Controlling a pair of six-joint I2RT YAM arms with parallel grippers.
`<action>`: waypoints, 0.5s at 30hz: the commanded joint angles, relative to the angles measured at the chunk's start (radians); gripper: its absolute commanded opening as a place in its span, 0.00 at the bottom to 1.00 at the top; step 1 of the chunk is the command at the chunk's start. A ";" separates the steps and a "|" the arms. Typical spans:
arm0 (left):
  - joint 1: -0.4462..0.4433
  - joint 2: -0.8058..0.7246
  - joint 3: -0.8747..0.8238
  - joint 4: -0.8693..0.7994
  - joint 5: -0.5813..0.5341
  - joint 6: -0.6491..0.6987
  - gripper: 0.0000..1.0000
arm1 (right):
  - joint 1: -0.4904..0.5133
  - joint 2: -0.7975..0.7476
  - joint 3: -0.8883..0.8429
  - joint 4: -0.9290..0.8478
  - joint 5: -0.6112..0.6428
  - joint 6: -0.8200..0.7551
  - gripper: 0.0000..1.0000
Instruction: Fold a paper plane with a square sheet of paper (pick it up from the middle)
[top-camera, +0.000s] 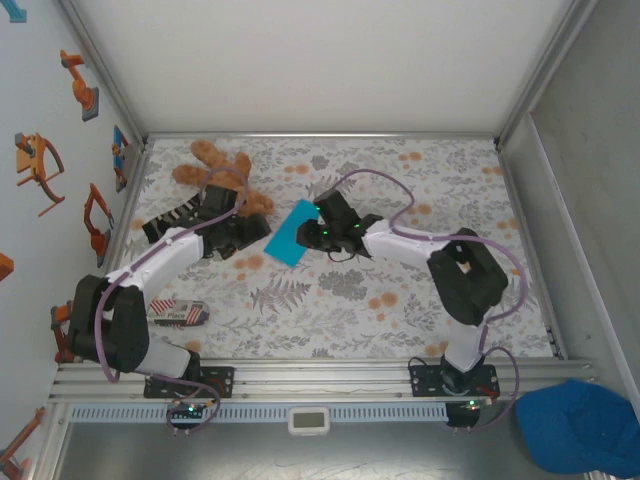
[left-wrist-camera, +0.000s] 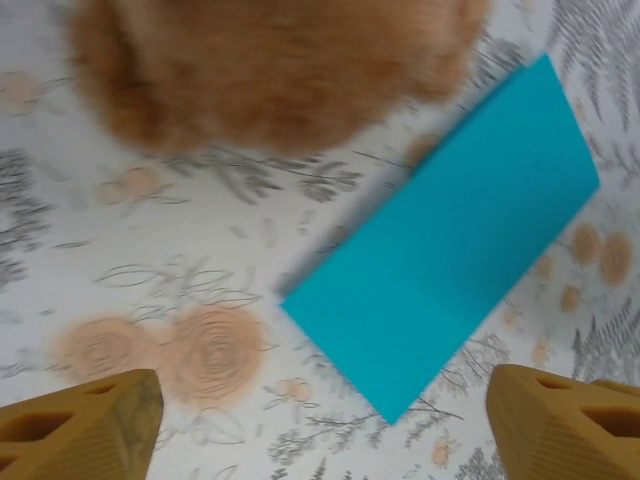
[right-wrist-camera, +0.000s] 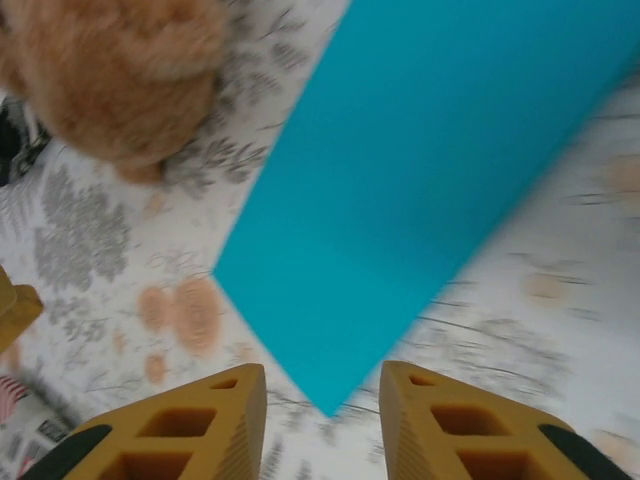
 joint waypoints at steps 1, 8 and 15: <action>0.036 -0.072 -0.035 -0.005 -0.026 -0.030 0.91 | 0.020 0.089 0.103 0.025 -0.083 0.022 0.32; 0.070 -0.118 -0.058 -0.027 -0.044 -0.012 0.99 | 0.025 0.241 0.238 -0.102 -0.093 -0.012 0.33; 0.071 -0.082 -0.052 -0.007 0.012 -0.007 0.97 | 0.001 0.226 0.195 -0.204 -0.081 -0.130 0.36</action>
